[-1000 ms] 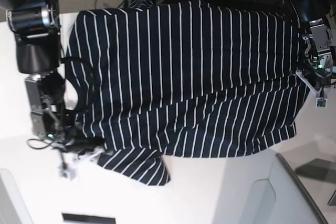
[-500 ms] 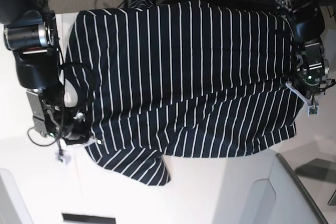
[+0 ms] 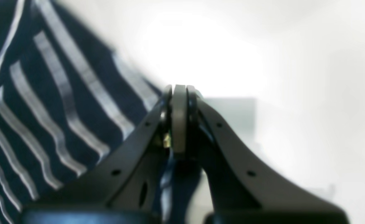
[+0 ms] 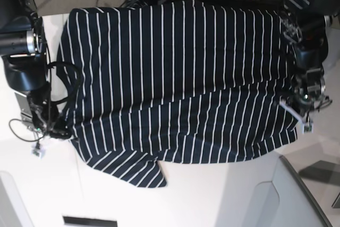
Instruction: Layout the t-shirt on the table in an organized manner, then fold the t-shirt properly
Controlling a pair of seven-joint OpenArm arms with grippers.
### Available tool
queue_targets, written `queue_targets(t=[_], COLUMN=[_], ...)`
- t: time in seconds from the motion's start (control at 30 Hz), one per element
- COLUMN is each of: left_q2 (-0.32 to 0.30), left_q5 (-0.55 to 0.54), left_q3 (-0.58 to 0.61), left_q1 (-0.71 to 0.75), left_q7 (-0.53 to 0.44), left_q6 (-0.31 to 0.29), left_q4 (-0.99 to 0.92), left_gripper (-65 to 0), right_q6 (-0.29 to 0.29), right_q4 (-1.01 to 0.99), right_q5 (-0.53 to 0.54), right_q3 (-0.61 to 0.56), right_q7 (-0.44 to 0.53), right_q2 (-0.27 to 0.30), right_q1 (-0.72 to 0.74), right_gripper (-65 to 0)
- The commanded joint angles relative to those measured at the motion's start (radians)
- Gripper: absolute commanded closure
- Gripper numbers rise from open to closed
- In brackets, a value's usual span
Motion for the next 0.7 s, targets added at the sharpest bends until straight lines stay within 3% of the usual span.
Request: queue_targets(t=[0.0,0.1,0.2,0.3,0.37,0.5,0.67], left_q2=[-0.019,-0.001,-0.001,-0.001,-0.002,0.002,0.065], left_q5=[0.0,0.0,-0.005,-0.097,-0.188,-0.275,-0.26], left_q3=[-0.002,-0.003,-0.005,-0.039,-0.043,-0.045,-0.053], left_q1=[-0.045,-0.073,-0.048,0.093,0.245,0.532,0.763], left_q7=[-0.022,-0.014,0.076,0.201,0.274,0.366,0.363], left_q6=[0.009,0.009,0.001,-0.014,-0.07,-0.1,-0.099], left_q4=[0.019,0.067,0.197,0.431,0.609,0.892,1.032], left_gripper=[0.0,0.0,0.0,0.0,0.0,0.0,0.0], right_q6=[0.03,0.119,0.142,0.142,0.142,0.142,0.142], right_q4=[0.023,0.124,0.396,0.754,0.942,1.129,1.205], right_q5=[0.002,0.002,0.011,0.008,0.009,0.005,0.005], right_q3=[-0.001,0.0,0.017,0.118,0.17,0.206,0.207], right_q7=[0.023,-0.023,-0.168,-0.311,-0.423,-0.644,-0.682], right_q2=[0.002,0.016,0.044,0.037,0.017,-0.016,-0.035], right_q1=[0.049,0.05,-0.04,-0.224,-0.35,-0.528,-0.709], right_gripper=[-1.8,-2.4,-2.4,-2.1,-2.0,-2.0,-2.0])
